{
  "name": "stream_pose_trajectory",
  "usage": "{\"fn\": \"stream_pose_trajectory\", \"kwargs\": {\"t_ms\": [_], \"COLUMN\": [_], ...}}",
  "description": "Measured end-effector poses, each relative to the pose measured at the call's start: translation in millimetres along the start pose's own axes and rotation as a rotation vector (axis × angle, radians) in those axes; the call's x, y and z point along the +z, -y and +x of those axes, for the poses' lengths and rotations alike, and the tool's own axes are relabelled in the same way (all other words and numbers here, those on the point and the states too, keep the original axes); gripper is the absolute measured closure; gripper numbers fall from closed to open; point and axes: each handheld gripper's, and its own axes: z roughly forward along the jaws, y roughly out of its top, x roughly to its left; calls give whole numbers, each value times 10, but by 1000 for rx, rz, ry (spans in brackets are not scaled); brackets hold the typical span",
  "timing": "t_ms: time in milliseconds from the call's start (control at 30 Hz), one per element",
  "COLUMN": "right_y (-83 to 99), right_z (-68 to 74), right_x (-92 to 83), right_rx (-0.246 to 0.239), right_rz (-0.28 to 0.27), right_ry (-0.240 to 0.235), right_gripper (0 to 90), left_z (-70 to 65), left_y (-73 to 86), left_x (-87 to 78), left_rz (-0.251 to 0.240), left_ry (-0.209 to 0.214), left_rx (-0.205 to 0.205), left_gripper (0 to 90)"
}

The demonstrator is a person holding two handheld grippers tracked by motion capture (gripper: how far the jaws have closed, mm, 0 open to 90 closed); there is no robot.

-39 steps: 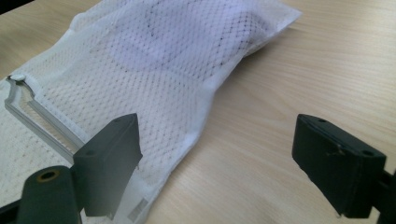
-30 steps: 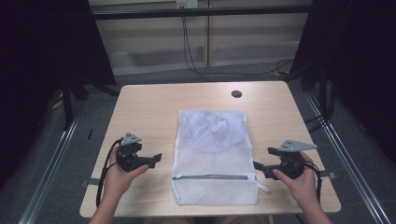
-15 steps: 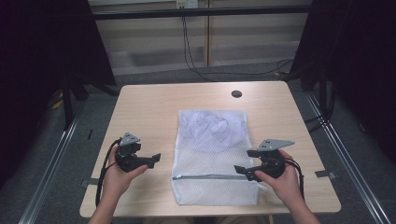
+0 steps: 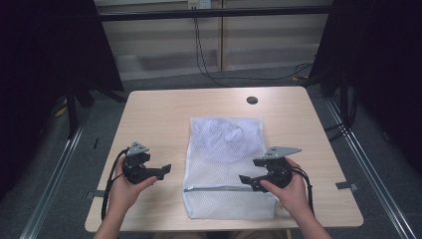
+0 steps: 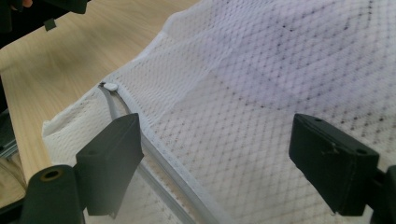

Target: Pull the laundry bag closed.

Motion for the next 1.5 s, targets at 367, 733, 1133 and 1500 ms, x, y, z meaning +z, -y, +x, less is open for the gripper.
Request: {"fn": "stream_pose_trajectory", "kwargs": {"t_ms": [367, 733, 1133, 1500], "right_y": [-53, -134, -207, -260], "right_z": [139, 277, 388, 482], "right_x": [174, 329, 476, 587], "right_rx": [-25, -40, -45, -49], "right_rz": [30, 42, 52, 58], "right_ry": [-24, -60, -92, -108], "right_gripper": [175, 173, 172, 172], "left_z": [13, 4, -1, 3], "left_y": [4, 5, 5, 3], "left_x": [-11, -9, -10, -25], "left_rz": [-6, -4, -6, -7], "left_ry": [7, 16, 17, 23], "left_rx": [-9, -12, -12, -12], "left_gripper": [91, 92, 92, 92]}}
